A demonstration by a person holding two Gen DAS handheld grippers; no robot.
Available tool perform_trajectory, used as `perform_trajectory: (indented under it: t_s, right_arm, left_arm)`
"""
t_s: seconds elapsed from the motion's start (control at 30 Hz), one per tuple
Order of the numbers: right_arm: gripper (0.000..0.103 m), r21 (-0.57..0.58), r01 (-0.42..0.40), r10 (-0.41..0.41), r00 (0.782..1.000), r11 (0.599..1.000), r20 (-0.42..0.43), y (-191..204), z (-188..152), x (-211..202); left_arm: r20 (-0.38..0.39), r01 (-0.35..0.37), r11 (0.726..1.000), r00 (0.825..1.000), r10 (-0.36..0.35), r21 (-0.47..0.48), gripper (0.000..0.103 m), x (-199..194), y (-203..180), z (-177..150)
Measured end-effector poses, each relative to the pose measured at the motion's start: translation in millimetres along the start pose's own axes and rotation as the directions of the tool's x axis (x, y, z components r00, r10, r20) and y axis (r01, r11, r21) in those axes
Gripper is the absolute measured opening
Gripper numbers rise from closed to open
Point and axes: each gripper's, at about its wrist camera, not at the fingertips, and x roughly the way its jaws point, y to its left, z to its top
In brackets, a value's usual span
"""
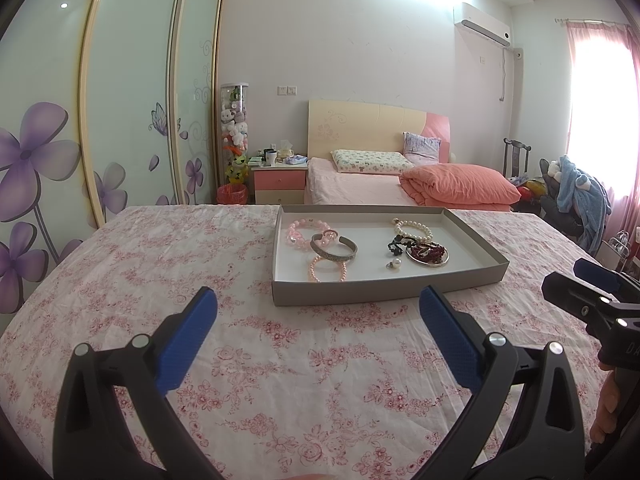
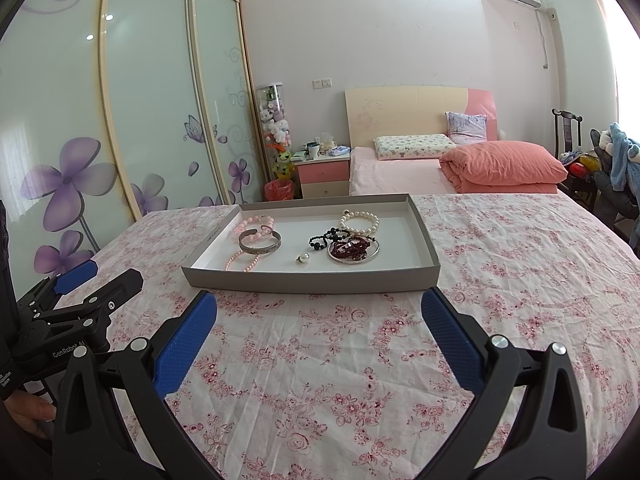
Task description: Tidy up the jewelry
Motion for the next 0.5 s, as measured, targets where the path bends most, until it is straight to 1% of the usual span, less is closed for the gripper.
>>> perform_trajectory:
  t_s: [0.5]
  right_arm:
    - [0.101, -0.002, 0.0, 0.0, 1.0, 1.0, -0.003, 3.3, -2.0, -2.4]
  left_arm:
    - [0.001, -0.01, 1.0, 1.0, 0.01, -0.001, 0.099, -0.6, 4.7, -2.8]
